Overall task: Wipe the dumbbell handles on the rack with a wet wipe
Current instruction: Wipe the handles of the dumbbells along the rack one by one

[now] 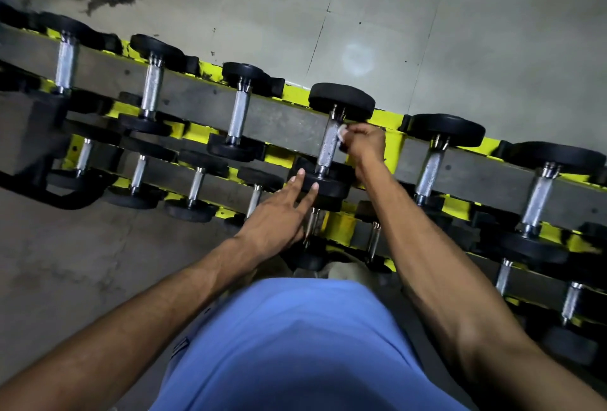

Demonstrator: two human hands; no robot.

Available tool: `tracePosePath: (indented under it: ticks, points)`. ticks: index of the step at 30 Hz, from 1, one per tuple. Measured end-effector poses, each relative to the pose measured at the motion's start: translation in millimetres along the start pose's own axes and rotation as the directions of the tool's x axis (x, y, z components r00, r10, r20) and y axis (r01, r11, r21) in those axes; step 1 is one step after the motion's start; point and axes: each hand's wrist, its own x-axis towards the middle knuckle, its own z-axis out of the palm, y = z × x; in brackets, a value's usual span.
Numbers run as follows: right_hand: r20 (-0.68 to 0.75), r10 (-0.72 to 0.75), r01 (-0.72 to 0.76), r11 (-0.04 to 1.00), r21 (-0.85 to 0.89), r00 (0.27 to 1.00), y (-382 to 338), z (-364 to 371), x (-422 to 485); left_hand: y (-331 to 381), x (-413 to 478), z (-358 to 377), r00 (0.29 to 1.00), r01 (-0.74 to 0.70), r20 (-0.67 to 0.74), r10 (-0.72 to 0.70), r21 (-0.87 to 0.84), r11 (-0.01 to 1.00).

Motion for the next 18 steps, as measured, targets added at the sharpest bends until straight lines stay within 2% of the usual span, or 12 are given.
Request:
tracePosePath:
  ticks: [2,7,10,13,16,18]
  points:
    - [-0.003,0.009,-0.009,0.998,0.069,1.000,-0.1,2.8,7.5,-2.0,-0.5,0.7,1.000,-0.004,0.005,0.004,0.014,1.000]
    - [0.115,0.062,-0.050,0.993,-0.104,0.991,40.9,-16.1,-46.5,0.8,-2.9,-1.2,1.000,-0.006,0.012,0.006,0.008,1.000]
    - [0.008,0.027,-0.027,0.998,-0.054,1.000,7.6,-5.8,-16.4,-1.3,0.3,-2.8,1.000,-0.009,-0.009,0.009,0.003,1.000]
    - [-0.040,-0.029,0.029,1.000,0.012,0.999,-6.2,3.7,-2.8,-3.8,-0.6,1.7,1.000,-0.008,-0.008,0.008,0.009,1.000]
    - [-0.024,-0.067,0.063,0.990,-0.129,0.997,26.5,-4.2,-46.5,-0.3,-2.7,2.9,1.000,0.004,0.000,-0.004,-0.006,1.000]
    - [0.014,-0.216,0.211,0.938,-0.275,0.976,42.4,-9.5,-73.2,1.3,-0.7,0.1,1.000,0.005,-0.012,-0.006,-0.016,1.000]
